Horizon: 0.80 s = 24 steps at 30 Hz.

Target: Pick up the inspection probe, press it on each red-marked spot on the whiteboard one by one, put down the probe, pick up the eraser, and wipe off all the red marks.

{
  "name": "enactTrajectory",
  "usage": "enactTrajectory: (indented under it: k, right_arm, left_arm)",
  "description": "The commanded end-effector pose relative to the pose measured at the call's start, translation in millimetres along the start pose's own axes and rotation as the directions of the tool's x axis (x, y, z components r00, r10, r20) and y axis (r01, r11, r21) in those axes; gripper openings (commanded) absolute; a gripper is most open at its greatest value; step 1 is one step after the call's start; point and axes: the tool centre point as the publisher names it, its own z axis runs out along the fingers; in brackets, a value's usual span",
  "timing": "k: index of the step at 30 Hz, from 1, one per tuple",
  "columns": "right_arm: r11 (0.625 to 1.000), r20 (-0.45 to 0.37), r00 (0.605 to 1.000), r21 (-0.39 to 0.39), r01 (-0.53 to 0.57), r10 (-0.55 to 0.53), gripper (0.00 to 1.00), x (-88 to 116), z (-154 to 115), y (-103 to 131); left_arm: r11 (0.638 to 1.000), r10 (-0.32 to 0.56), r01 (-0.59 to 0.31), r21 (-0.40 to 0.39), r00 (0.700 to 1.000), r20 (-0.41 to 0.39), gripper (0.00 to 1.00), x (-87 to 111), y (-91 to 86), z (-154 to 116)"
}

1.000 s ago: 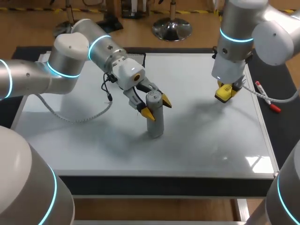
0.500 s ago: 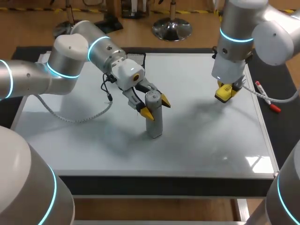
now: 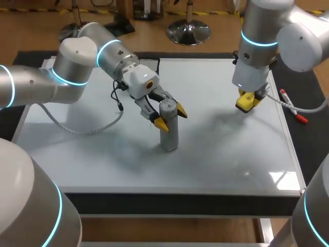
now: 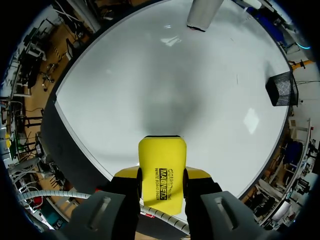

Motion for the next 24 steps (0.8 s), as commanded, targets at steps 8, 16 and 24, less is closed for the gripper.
enactTrajectory:
  k: [8,16,24]
  right_arm:
    - [1.0,-0.001,1.0,0.002,0.001,-0.001,0.0,0.2,-0.6,-0.5]
    - [1.0,-0.001,1.0,0.002,0.001,-0.001,0.0,0.2,-0.6,-0.5]
    - [1.0,-0.001,1.0,0.002,0.001,-0.001,0.0,0.2,-0.6,-0.5]
  left_arm:
    - [1.0,0.007,-0.007,0.0,1.0,-0.004,0.0,-2.4,-1.8,-2.2]
    - [0.999,0.035,-0.035,-0.014,0.999,-0.002,0.0,-0.6,-14.8,-25.0]
    - [1.0,0.015,-0.015,-0.018,1.0,-0.015,0.0,-1.2,-28.8,-56.6]
